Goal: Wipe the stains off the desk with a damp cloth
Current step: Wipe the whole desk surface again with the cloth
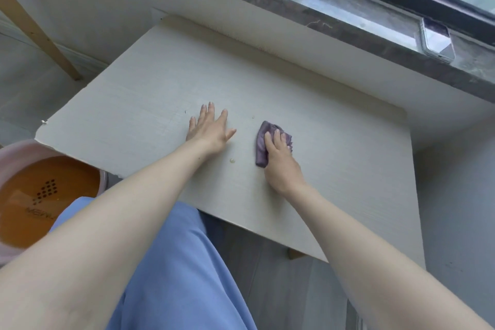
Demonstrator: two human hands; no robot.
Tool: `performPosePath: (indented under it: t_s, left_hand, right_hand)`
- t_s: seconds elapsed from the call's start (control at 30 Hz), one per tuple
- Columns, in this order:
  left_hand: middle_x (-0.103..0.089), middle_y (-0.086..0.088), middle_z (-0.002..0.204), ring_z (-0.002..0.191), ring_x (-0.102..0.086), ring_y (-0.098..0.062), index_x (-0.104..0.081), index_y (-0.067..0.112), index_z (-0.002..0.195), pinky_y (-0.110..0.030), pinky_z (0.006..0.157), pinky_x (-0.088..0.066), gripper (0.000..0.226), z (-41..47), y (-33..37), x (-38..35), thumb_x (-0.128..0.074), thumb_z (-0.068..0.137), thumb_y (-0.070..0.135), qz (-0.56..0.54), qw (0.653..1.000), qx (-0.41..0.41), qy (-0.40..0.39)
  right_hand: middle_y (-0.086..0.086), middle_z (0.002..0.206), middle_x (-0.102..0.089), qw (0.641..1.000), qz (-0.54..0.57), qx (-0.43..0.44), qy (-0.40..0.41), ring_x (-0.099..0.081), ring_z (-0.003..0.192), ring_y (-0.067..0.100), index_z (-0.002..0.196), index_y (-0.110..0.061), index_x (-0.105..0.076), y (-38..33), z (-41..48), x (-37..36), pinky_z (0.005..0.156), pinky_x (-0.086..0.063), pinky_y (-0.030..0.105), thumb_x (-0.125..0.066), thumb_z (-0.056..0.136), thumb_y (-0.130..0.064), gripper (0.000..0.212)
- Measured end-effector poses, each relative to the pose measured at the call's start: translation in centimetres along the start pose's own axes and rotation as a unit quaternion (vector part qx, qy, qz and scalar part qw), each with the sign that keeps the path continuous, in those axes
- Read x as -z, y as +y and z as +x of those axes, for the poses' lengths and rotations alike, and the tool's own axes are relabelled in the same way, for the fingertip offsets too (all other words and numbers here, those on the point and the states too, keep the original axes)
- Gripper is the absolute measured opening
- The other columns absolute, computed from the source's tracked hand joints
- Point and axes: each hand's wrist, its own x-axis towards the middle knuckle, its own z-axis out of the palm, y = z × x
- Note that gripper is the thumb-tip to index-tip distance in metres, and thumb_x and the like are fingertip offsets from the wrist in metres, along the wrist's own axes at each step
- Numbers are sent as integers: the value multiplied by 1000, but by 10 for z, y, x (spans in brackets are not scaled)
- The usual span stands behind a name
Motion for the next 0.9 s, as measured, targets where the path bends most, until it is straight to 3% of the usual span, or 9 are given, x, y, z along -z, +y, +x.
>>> performPosePath:
  t_s: [0.1, 0.23, 0.3, 0.4, 0.5, 0.57, 0.67, 0.77, 0.9]
  left_hand:
    - [8, -8, 159, 146, 10, -22, -11, 19, 151, -45, 117, -2, 56, 12, 4, 0, -28, 101, 38, -2, 1000, 0, 17]
    - [9, -4, 159, 146, 11, -20, -5, 15, 151, -46, 116, 1, 55, 26, 9, -7, -24, 102, 33, 25, 999, 0, 37]
    - [10, -3, 159, 146, 12, -19, -6, 15, 151, -47, 116, 2, 55, 35, 6, -8, -24, 102, 33, 37, 998, -9, 50]
    - [11, -2, 159, 146, 13, -19, -8, 18, 151, -48, 116, 3, 56, 50, 4, -5, -26, 101, 37, 50, 997, -20, 53]
    - [13, -5, 158, 146, 13, -19, -5, 14, 151, -45, 116, 3, 60, 63, 13, -5, -26, 101, 39, 41, 998, -21, 50]
    - [14, -6, 158, 146, 13, -18, -3, 13, 151, -43, 117, 4, 61, 71, 20, -5, -25, 101, 39, 38, 998, -26, 48]
    - [16, -5, 158, 145, 15, -19, -1, 15, 151, -45, 116, 7, 60, 85, 25, -5, -22, 101, 39, 57, 997, -32, 50]
    - [25, -4, 155, 143, 22, -18, 7, 19, 150, -48, 113, 13, 62, 100, 26, -3, -21, 100, 42, 61, 998, -7, 29]
    - [28, 0, 154, 142, 26, -17, 14, 24, 149, -51, 111, 15, 65, 105, 25, 0, -20, 99, 48, 58, 998, 7, -19]
  right_hand:
    - [2, 160, 6, 1000, -20, -6, -15, 6, 147, 17, 152, -18, -10, 13, 18, 13, 116, -17, 37, -35, 90, 2, 70]
    - [14, 159, 3, 995, -5, -89, 36, 6, 146, 29, 151, -9, -10, -16, 42, 6, 117, -7, 40, -36, 93, -3, 65]
    - [12, 159, 6, 998, -3, -45, 33, 8, 147, 26, 152, -10, -7, -23, 32, -4, 117, -3, 38, -35, 92, 0, 67]
    - [2, 160, 7, 1000, 5, 19, -2, 7, 147, 18, 152, -18, -9, -1, 28, 6, 117, -11, 35, -34, 90, 3, 70]
    - [6, 160, 4, 999, 3, -42, 16, 6, 147, 20, 152, -16, -12, 12, 58, 20, 117, -13, 37, -37, 89, 1, 69]
    - [12, 159, 4, 995, -8, -89, 46, 7, 147, 26, 152, -10, -8, -2, 65, 13, 118, -7, 38, -36, 93, -2, 66]
    - [15, 159, 7, 996, -42, -55, 58, 8, 147, 28, 152, -9, -1, -11, 56, 1, 117, -1, 36, -33, 95, -3, 65]
    - [8, 159, 8, 999, -47, 2, 24, 8, 147, 21, 153, -14, -2, 13, 57, 14, 119, -6, 34, -35, 90, 1, 72]
    - [12, 159, 10, 997, -11, -72, 39, 13, 146, 26, 152, -10, -2, 14, 85, 20, 119, 0, 37, -36, 90, -1, 72]
